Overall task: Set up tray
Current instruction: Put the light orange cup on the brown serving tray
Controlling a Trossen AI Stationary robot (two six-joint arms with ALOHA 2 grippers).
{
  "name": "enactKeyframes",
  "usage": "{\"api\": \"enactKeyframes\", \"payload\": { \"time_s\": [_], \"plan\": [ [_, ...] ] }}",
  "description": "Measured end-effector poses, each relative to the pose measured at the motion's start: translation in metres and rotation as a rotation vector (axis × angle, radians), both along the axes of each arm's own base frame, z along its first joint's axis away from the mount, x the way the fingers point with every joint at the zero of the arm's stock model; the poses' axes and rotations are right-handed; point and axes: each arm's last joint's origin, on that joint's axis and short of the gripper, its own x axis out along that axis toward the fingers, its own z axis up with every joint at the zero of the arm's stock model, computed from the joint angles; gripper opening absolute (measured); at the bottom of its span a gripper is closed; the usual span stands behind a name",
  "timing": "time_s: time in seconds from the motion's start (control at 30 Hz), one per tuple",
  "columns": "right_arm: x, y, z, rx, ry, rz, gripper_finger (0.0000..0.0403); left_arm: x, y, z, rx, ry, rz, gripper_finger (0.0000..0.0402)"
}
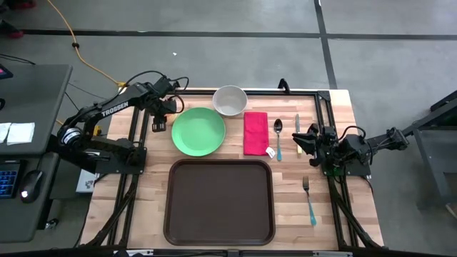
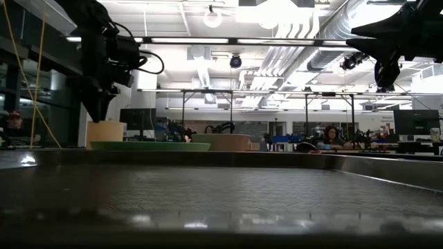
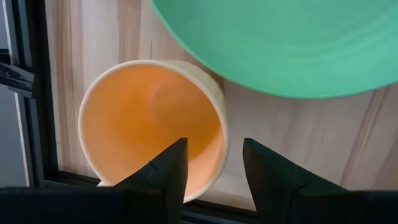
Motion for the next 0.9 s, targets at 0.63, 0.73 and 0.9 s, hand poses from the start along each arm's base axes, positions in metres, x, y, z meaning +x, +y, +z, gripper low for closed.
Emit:
{"api": "enactKeyframes", "payload": {
  "time_s": [0.63,0.73,0.9],
  "plan": [
    [0.0,0.0,0.0,0.0,0.0,0.001,0.0074,0.0045,0.0053,-0.0062,-0.005,0.005,-0.004,0.0147],
    [0.0,0.0,0.0,0.0,0.0,0.001,0.0074,0.0046,0.0053,-0.0062,-0.005,0.005,-0.005,0.0118],
    [0.0,0.0,0.0,-0.002,0.001,0.001,0.0074,0.0046,0.0053,-0.0061,-0.004,0.005,-0.006,0.0086]
  ]
}}
